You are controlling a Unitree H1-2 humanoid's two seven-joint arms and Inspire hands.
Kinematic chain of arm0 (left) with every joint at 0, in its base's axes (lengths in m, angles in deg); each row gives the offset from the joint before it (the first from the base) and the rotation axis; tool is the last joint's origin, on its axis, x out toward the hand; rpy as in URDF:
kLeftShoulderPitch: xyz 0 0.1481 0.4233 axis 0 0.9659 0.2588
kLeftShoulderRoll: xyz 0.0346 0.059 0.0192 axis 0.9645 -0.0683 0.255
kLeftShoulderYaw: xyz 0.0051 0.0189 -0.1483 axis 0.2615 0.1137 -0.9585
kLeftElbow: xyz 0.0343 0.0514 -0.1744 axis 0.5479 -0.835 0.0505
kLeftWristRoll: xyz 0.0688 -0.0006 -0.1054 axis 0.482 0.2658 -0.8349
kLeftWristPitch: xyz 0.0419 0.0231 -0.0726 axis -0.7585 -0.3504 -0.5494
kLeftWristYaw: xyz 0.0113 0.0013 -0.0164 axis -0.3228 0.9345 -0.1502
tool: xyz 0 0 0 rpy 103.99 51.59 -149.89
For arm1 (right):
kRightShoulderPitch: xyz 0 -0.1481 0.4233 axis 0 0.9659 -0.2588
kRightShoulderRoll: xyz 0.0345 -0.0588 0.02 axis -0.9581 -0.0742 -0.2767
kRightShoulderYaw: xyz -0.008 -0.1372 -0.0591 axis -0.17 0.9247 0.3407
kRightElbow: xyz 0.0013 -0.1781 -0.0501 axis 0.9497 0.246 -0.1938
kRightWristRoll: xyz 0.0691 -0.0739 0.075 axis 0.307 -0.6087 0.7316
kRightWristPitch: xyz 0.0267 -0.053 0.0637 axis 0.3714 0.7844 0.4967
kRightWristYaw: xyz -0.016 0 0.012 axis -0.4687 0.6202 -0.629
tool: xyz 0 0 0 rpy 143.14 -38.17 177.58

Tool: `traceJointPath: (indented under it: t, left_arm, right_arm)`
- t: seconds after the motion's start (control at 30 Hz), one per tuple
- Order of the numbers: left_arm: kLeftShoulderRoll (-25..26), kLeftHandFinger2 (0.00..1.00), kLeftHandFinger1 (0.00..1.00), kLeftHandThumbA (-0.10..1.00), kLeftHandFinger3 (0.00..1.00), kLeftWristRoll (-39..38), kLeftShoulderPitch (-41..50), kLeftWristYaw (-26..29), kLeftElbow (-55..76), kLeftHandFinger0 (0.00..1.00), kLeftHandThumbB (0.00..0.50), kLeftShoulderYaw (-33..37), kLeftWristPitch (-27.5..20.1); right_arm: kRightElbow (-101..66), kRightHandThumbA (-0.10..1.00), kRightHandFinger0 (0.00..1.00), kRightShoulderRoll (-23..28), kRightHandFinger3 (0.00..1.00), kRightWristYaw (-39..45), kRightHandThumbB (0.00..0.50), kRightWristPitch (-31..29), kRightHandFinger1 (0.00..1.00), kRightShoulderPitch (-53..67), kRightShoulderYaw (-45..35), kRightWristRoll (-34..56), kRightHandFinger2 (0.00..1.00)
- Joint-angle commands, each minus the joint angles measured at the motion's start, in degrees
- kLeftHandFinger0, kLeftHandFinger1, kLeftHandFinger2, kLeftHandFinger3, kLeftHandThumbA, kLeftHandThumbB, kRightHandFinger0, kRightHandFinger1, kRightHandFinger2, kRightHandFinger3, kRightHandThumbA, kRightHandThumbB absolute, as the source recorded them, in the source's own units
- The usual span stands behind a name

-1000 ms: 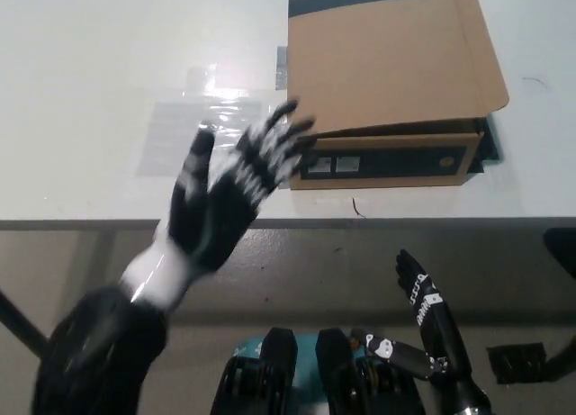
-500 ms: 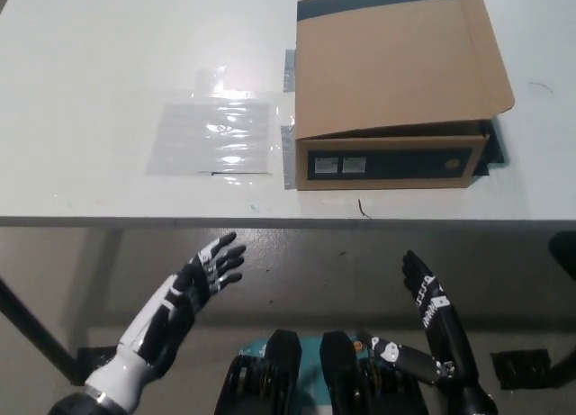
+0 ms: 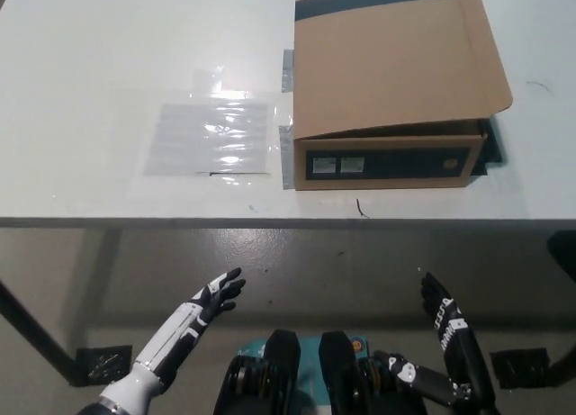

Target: A small storge box is placed at the center of the table and the robot uses its left hand to push the lid and close it

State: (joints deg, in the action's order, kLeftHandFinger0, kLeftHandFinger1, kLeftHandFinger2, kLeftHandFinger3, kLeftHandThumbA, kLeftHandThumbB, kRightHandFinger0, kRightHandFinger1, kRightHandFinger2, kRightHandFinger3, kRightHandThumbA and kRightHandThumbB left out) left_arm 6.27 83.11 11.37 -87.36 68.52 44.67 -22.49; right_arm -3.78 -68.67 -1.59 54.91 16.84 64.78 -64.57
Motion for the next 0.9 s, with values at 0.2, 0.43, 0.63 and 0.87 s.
traceJointPath:
  t: [0.2,0.43,0.63,0.87]
  left_arm:
    - [0.3,1.0,1.0,1.0,1.0,1.7,-2.7,1.2,-1.7,1.0,0.281,-1.0,-6.5]
    - [0.4,1.0,1.0,1.0,1.0,1.3,-1.9,1.7,-0.7,1.0,0.29,-2.7,-5.9]
    - [0.1,1.0,1.0,1.0,1.0,1.5,-0.8,2.3,-0.9,1.0,0.305,-4.1,-6.6]
    - [-3.1,1.0,1.0,1.0,1.0,1.2,0.1,5.6,-2.2,1.0,0.2,-6.5,-8.8]
  right_arm:
    - [-2.3,1.0,1.0,0.3,1.0,-0.6,0.359,-2.9,1.0,-0.6,-0.6,0.5,1.0]
    - [-2.1,1.0,1.0,0.2,1.0,-0.2,0.366,-2.9,1.0,-1.7,-0.7,0.9,1.0]
    - [-1.7,1.0,1.0,-0.3,1.0,1.5,0.37,-2.9,1.0,-2.9,-0.2,2.0,1.0]
    - [-0.7,1.0,1.0,-0.3,1.0,1.8,0.36,-2.9,1.0,-3.5,0.7,1.0,1.0]
